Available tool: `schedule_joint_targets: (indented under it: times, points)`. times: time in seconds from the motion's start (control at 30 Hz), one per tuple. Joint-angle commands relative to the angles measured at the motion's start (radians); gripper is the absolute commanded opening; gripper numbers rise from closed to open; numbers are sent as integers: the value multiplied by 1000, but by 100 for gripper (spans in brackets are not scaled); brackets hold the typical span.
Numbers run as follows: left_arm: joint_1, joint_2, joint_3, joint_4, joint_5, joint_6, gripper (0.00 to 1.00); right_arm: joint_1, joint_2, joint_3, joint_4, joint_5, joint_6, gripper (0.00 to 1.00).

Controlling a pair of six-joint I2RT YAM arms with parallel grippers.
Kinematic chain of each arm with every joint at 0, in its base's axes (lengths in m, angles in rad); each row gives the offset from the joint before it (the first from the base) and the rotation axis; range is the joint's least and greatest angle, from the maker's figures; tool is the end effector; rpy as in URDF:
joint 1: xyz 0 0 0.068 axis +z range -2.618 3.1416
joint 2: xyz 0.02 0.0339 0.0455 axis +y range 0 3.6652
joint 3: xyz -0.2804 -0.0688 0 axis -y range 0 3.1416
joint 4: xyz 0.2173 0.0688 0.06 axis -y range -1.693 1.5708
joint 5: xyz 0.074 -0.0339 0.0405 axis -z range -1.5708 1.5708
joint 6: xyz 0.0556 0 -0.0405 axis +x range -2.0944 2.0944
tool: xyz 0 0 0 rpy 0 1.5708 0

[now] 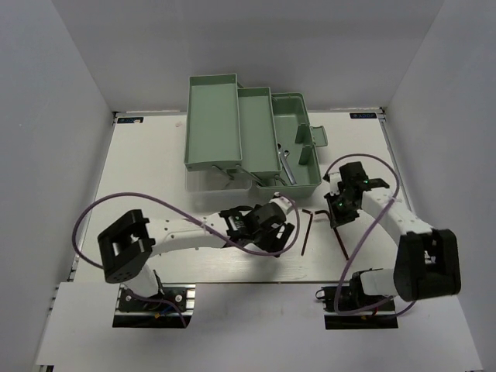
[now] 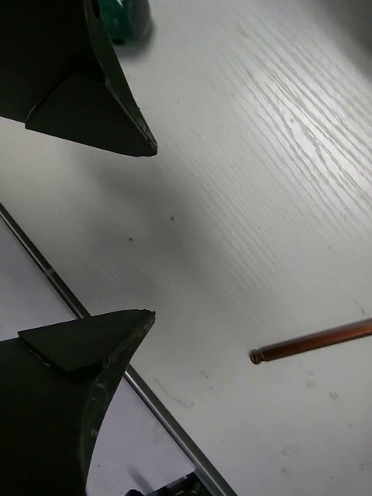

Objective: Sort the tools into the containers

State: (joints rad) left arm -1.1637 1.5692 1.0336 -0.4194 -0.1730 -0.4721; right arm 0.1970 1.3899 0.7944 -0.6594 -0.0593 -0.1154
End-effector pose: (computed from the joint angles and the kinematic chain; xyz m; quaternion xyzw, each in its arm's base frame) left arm 0.1321 -0.2822 0.2295 0.2972 0.9021 -0.1640 0.2665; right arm 0.2184 0.0469 0.1940 -0.1582 0.9744 0.0357 0.1559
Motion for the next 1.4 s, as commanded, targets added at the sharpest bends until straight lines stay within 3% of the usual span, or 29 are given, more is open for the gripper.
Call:
schedule_joint_targets:
  times: [0.0,0.17,0.27,0.4,0.43,0.47,0.5,0.63,0.67,0.8,0.9,1.0,1.1,1.13,1.23,1.27,1.37]
  points:
    - [-30,35,63,62,-59,-17,90,-18,-155,83,-158,-109,-93,0]
    - [-40,152,118,96,-68,-39,91,-30,-232,253,-295,-220,-181,0]
    - [-51,192,129,149,-46,-60,91,-24,-218,380,-292,-280,-198,0]
    - [-62,252,164,169,-46,-80,91,-18,12,636,-287,-385,-166,0]
    - [-71,267,175,169,-59,-80,91,-10,91,810,-296,-448,-155,0]
    - [-71,267,175,160,-71,-92,91,-2,134,869,-307,-470,-133,0]
    - [-71,267,175,160,-71,-92,91,5,212,1032,-307,-487,-98,0]
    - [-82,249,166,160,-111,-121,91,38,451,1290,-220,-640,80,0]
    - [-82,249,166,151,-124,-122,91,41,475,1321,-192,-664,214,0]
    - [-91,238,166,151,-134,-131,91,96,555,1294,148,-666,451,0]
    - [-100,215,166,151,-143,-140,91,127,612,1283,302,-669,666,0]
    - [-111,195,166,133,-163,-149,91,159,649,1273,369,-620,747,0]
    - [-120,186,175,122,-189,-158,91,189,684,1272,330,-559,728,0]
    - [-120,186,175,122,-198,-158,91,196,693,1263,320,-553,717,23]
    - [-120,215,209,78,-220,-168,91,193,690,1229,277,-547,654,40]
    - [-120,225,220,67,-232,-177,91,187,683,1212,271,-541,625,51]
    - [-129,276,266,27,-244,-188,89,173,623,1203,190,-537,557,58]
